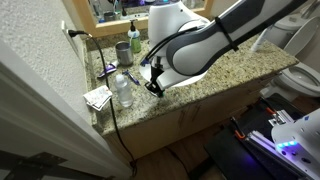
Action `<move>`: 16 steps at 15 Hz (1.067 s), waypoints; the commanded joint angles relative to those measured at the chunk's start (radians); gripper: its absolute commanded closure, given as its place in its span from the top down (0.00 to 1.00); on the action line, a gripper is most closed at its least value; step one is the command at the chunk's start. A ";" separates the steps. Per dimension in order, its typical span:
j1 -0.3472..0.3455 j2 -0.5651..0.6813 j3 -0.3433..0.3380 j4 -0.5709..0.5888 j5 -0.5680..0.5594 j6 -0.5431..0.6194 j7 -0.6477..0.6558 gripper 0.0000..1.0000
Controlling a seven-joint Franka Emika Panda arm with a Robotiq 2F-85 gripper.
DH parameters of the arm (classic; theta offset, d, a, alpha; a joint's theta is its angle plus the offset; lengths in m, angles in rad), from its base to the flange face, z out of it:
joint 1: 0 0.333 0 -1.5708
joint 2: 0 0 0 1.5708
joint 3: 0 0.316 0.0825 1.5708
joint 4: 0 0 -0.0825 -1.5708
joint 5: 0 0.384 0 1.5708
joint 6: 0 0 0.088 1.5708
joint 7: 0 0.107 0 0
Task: Remove the green lid from the white object on the left
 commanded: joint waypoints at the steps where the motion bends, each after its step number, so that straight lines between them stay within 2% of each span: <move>1: 0.011 -0.023 -0.016 -0.018 -0.018 -0.022 0.012 0.39; 6: -0.005 -0.046 -0.019 -0.074 0.007 0.004 0.024 0.75; 7: 0.003 -0.007 -0.018 -0.025 -0.003 -0.006 0.018 0.81; 8: 0.003 -0.007 -0.018 -0.027 -0.003 -0.006 0.018 0.63; 10: 0.003 -0.007 -0.018 -0.025 -0.003 -0.006 0.018 0.78; 11: 0.003 -0.007 -0.018 -0.025 -0.003 -0.006 0.018 0.98; 12: 0.007 0.003 -0.021 -0.016 -0.012 -0.016 0.020 0.95; 14: 0.014 0.026 -0.029 0.001 -0.028 -0.017 0.036 1.00; 16: 0.018 0.045 -0.034 0.014 -0.040 -0.009 0.035 1.00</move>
